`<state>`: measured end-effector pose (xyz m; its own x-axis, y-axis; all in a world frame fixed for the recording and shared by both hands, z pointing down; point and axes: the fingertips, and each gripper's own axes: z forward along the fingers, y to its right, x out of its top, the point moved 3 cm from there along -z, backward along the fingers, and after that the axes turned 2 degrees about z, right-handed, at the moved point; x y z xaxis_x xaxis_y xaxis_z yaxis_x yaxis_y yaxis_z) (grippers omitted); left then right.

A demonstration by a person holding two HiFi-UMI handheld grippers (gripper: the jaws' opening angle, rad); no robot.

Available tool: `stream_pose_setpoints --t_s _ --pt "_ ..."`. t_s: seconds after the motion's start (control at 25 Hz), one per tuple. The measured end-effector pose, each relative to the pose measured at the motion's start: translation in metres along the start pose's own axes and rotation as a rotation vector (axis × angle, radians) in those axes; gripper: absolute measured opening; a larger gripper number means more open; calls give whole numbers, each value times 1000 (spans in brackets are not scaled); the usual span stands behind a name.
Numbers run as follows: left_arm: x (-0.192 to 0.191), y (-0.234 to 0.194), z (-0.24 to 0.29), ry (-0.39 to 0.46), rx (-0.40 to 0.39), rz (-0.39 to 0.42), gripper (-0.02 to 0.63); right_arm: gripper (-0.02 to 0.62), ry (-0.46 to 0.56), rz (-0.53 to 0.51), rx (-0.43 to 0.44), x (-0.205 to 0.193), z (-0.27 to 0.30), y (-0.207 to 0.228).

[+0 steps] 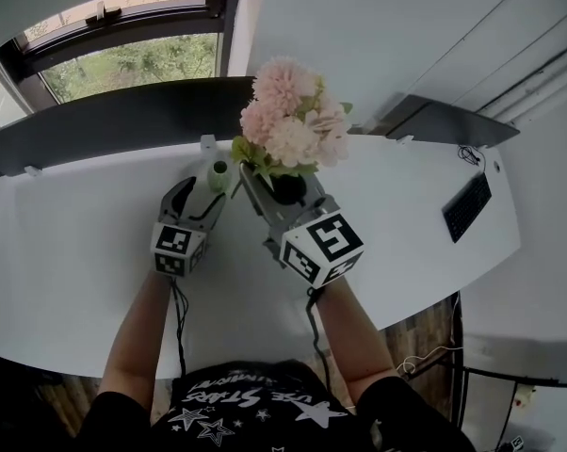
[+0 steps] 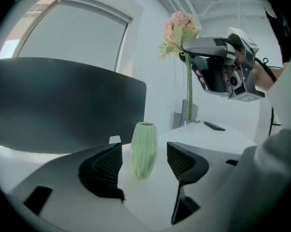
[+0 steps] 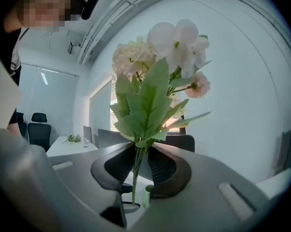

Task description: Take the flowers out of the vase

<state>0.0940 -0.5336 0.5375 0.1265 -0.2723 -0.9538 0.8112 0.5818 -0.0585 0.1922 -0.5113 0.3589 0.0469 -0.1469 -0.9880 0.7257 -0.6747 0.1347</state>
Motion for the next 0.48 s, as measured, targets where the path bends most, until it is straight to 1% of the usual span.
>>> stream_pose_setpoints --t_s 0.08,0.24,0.4,0.48 --pt "-6 -1 -19 5 4 5 275 83 -11 -7 -6 -8 -5 -15" --pt "-7 -5 -63 64 13 20 273 83 -19 -4 -26 -21 -16 -48" --pt "-7 -11 -95 61 10 26 272 83 -16 10 -41 -22 -21 -73" --pt "-5 -13 -114 67 4 21 255 83 -11 13 -45 -21 -23 -87"
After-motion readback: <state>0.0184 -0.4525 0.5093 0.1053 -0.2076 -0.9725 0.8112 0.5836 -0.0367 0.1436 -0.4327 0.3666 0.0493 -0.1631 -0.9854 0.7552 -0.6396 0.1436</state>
